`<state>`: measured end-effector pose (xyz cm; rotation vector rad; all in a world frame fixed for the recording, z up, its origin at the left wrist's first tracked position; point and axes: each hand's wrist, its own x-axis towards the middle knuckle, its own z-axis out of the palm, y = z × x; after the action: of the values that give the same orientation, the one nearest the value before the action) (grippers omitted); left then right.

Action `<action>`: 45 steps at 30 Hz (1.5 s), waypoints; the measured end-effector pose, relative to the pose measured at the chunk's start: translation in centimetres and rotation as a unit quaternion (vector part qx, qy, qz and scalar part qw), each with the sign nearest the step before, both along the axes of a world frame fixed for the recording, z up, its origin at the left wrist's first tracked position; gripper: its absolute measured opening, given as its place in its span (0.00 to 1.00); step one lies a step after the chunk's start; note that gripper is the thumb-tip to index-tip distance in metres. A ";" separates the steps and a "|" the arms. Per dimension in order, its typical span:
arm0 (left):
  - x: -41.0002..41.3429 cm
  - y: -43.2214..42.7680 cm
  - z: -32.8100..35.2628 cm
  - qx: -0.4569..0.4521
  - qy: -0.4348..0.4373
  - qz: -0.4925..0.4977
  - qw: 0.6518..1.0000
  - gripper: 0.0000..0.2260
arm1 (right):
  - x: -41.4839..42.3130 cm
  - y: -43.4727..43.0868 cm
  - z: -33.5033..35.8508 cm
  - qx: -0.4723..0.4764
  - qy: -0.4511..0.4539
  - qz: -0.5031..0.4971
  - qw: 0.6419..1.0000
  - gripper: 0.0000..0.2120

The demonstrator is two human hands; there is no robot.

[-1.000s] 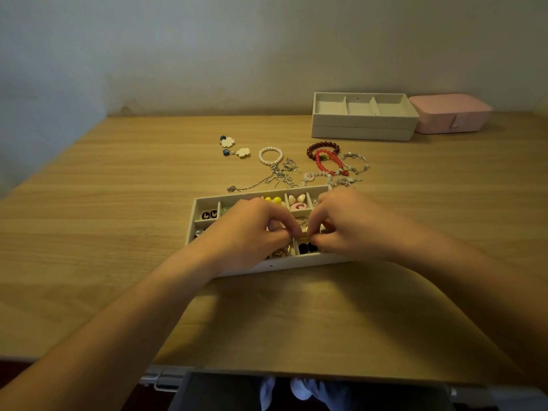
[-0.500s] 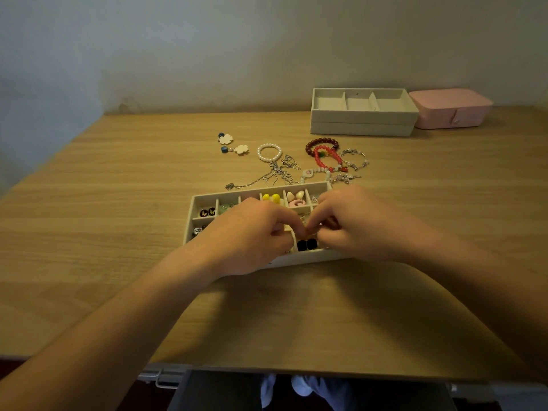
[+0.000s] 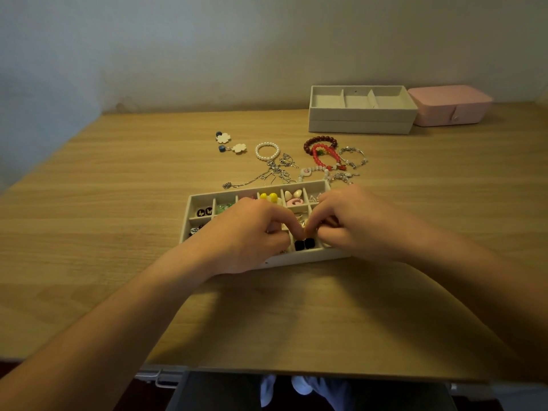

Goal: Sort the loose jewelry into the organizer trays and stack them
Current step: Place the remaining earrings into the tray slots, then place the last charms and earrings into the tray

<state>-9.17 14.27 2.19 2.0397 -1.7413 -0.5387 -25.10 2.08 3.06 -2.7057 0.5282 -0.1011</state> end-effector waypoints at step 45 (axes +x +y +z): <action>20.0 -12.5 -2.8 -0.044 -0.084 0.244 0.965 0.06 | 25.8 -11.1 -1.3 0.023 0.030 -0.092 0.995 0.13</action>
<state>10.79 1.79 -0.58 2.3887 -1.2398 -0.1330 0.66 -9.04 1.80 -2.6164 0.7875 -0.0549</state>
